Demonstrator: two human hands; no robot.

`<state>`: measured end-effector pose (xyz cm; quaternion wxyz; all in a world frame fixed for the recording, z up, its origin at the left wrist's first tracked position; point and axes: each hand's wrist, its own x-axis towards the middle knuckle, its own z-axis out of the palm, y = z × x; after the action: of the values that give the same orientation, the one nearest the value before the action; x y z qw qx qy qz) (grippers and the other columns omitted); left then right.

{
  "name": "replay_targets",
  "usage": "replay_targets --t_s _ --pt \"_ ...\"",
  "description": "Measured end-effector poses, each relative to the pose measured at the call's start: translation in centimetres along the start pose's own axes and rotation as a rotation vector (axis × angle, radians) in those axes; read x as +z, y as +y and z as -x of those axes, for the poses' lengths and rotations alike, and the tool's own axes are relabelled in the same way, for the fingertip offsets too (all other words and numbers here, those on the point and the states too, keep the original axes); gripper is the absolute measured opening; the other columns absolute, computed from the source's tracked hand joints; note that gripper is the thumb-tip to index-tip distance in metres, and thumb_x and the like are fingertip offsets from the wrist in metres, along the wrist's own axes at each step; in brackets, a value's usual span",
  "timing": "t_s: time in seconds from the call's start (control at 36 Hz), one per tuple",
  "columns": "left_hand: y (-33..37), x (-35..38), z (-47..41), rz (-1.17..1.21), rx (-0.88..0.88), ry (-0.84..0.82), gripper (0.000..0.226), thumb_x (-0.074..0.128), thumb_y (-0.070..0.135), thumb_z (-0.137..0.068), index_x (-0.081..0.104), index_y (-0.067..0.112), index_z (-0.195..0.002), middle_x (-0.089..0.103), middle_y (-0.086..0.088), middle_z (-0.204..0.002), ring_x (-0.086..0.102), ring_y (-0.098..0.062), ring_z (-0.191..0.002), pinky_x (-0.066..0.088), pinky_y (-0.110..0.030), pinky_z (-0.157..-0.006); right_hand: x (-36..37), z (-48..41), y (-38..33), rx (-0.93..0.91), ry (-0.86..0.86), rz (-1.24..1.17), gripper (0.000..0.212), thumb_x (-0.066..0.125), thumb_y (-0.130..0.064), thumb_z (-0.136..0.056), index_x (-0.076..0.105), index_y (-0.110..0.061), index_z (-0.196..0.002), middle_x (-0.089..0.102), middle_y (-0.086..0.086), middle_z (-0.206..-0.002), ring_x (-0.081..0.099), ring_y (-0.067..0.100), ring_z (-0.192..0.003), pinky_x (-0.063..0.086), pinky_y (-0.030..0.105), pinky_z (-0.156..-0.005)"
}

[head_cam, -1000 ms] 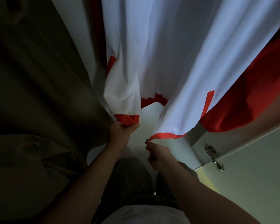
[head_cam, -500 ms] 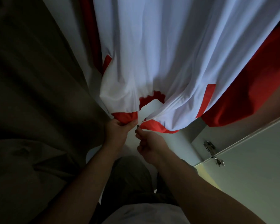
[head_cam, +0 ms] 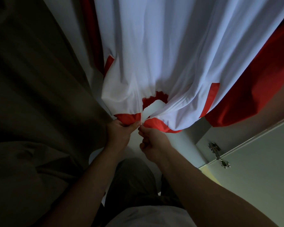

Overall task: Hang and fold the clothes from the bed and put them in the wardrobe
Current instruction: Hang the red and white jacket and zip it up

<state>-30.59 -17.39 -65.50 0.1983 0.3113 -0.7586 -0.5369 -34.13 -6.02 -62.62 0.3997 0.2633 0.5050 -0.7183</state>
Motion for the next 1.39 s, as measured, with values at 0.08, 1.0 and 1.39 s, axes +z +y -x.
replay_targets --t_s 0.08,1.0,1.39 --pt "0.2 0.0 0.0 -0.022 0.013 0.041 0.028 0.087 0.033 -0.071 0.06 0.028 -0.075 0.067 0.017 -0.073 0.065 0.01 -0.066 0.047 -0.015 -0.06 0.0 -0.1 0.0 0.0 0.028 0.012 0.035 0.076 -0.015 -0.087 0.064 -0.004 -0.118 0.07 0.003 -0.094 0.045 0.012 -0.068 0.043 0.029 -0.065" --pt "-1.1 0.6 -0.4 -0.034 -0.042 0.068 0.03 0.087 0.04 -0.068 0.059 0.029 -0.071 0.065 0.027 -0.061 0.062 0.015 -0.062 0.045 -0.019 -0.061 0.0 -0.7 0.6 0.01 0.077 0.047 0.032 0.073 -0.014 -0.089 0.063 -0.006 -0.117 0.07 0.001 -0.087 0.045 0.011 -0.064 0.041 0.027 -0.059" --pt "-1.0 0.7 -0.2 -0.085 -0.001 0.087 0.035 0.088 0.044 -0.066 0.058 0.028 -0.069 0.065 0.017 -0.068 0.065 0.002 -0.06 0.049 -0.02 -0.061 0.1 -0.8 0.9 -0.014 0.078 0.068 0.025 0.074 -0.019 -0.089 0.065 -0.008 -0.11 0.071 0.002 -0.088 0.04 0.012 -0.059 0.042 0.026 -0.055"
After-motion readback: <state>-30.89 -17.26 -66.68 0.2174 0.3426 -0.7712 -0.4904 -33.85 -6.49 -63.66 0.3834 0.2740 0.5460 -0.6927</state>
